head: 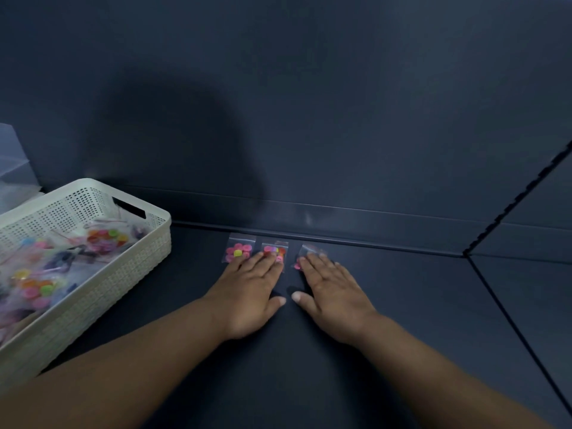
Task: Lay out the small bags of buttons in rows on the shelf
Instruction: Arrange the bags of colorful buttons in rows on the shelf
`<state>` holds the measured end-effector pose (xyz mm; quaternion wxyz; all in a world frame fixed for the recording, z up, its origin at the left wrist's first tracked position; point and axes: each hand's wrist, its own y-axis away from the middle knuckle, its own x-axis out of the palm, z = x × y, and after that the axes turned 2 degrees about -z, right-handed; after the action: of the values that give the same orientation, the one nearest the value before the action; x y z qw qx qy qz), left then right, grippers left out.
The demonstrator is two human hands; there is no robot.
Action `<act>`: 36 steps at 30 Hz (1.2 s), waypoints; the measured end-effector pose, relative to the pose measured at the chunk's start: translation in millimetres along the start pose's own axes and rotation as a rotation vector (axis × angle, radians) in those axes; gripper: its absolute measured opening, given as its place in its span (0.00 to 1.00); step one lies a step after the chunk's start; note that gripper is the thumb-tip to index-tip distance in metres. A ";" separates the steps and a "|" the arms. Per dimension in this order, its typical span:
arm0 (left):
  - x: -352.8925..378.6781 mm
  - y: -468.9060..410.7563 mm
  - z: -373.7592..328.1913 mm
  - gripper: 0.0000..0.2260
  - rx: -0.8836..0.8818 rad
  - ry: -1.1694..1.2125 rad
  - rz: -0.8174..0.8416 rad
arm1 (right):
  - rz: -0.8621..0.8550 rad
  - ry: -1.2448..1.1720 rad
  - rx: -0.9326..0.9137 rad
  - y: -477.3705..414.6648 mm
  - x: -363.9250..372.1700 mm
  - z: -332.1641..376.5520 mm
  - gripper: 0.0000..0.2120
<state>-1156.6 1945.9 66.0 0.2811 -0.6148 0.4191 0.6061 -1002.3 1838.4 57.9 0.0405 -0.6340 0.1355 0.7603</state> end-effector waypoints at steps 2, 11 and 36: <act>-0.8 -1.6 -0.1 0.31 -0.015 -0.012 0.018 | 0.015 0.019 -0.021 -1.4 -2.2 -2.3 0.34; -4.7 -5.5 -2.4 0.32 -0.031 0.008 0.031 | 0.008 0.012 -0.121 -7.3 -10.4 -10.9 0.48; -102.0 93.9 124.4 0.29 -0.292 -0.153 -0.404 | -0.378 -0.039 -0.462 -70.6 -71.6 132.4 0.23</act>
<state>-1291.6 2023.9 168.0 0.3358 -0.6723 0.1734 0.6366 -1098.3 1948.1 138.0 0.0387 -0.6257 -0.1626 0.7620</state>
